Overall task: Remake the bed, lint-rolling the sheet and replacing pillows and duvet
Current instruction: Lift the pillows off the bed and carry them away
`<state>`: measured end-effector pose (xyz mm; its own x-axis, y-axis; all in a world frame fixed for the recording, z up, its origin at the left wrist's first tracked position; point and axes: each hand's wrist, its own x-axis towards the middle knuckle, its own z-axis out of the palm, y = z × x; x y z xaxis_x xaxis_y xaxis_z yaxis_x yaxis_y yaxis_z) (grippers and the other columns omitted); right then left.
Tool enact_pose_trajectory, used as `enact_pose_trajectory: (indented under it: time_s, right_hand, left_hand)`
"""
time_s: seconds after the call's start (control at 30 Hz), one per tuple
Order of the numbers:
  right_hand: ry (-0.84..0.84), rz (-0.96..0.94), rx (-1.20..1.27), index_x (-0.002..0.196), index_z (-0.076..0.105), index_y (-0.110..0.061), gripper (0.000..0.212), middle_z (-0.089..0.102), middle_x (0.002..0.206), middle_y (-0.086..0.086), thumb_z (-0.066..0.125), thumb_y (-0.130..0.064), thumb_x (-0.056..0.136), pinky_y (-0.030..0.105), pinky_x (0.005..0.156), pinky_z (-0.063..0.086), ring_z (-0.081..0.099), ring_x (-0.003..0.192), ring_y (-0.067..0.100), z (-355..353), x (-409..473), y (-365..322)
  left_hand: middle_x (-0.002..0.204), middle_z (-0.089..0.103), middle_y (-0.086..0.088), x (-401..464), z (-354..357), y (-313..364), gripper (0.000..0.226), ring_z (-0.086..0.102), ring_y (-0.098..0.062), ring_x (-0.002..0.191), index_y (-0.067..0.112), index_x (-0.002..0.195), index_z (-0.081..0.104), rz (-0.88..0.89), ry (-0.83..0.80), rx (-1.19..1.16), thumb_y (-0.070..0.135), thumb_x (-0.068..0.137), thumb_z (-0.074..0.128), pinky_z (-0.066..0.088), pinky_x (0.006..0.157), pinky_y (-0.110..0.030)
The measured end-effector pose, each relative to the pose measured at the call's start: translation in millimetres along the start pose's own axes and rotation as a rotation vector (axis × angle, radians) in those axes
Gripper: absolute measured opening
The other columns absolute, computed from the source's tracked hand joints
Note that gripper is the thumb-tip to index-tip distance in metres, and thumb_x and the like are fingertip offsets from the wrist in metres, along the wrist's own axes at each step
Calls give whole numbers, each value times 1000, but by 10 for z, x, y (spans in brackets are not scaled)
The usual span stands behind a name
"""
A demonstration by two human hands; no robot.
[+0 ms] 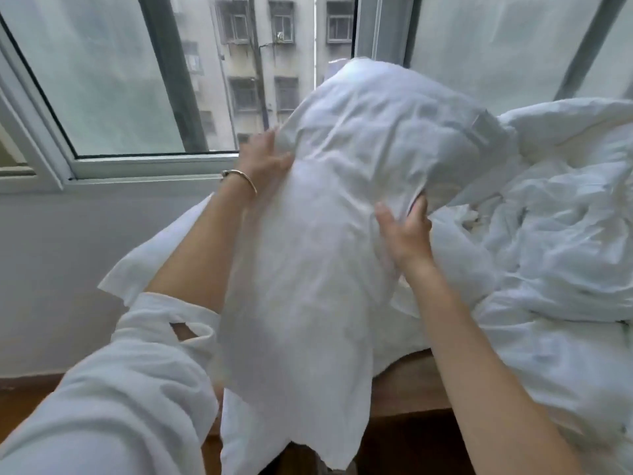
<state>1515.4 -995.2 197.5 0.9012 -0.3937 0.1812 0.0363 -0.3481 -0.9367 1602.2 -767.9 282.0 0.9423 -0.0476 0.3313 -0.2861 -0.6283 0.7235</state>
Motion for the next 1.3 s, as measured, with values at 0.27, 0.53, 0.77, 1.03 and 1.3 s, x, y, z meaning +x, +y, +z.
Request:
enact_pose_trajectory:
  time_s: [0.27, 0.53, 0.77, 1.03, 1.3]
  right_hand:
    - [135, 384, -402, 155, -4, -33, 90, 8, 161, 20, 45, -67, 89, 50, 115, 14, 17, 145, 38, 1428, 176, 1099]
    - [189, 316, -353, 155, 6, -34, 75, 20, 160, 10, 42, -61, 95, 46, 117, 19, 22, 144, 31, 1350, 22, 1090]
    - [47, 330, -216, 153, 5, -45, 62, -3, 164, -10, 33, -57, 99, 33, 117, 15, 6, 150, 12, 1311, -555, 1044]
    - [-88, 317, -177, 153, 4, -46, 61, -8, 162, -19, 35, -54, 100, 33, 118, 14, 1, 149, 8, 1279, -1210, 928]
    - [-218, 190, -67, 140, 44, -35, 42, 33, 149, -22, 52, -25, 100, 20, 112, 25, 25, 139, -6, 1651, -1978, 296]
  left_hand:
    - [161, -17, 2, 340, 1364, -1481, 78, -17, -31, 146, 53, 144, -15, -93, -295, 387, 78, 84, 27, -7, 114, -56]
    - [161, -10, -5, 333, 1466, -1476, 76, -13, -35, 146, 44, 150, -9, -14, -253, 361, 72, 87, 24, -5, 113, -60]
    - [162, 6, 2, -107, 1339, -1441, 70, -1, -20, 149, 37, 153, 14, 557, -270, 381, 64, 88, 21, 0, 116, -52]
    - [161, 10, 5, -775, 996, -1619, 63, 5, -15, 149, 37, 152, 16, 557, -337, 489, 58, 93, 14, 2, 117, -39]
    - [160, 11, 11, -1787, 194, -2121, 56, 4, -10, 148, 39, 152, 17, 321, -415, 452, 55, 98, 15, 7, 119, -38]
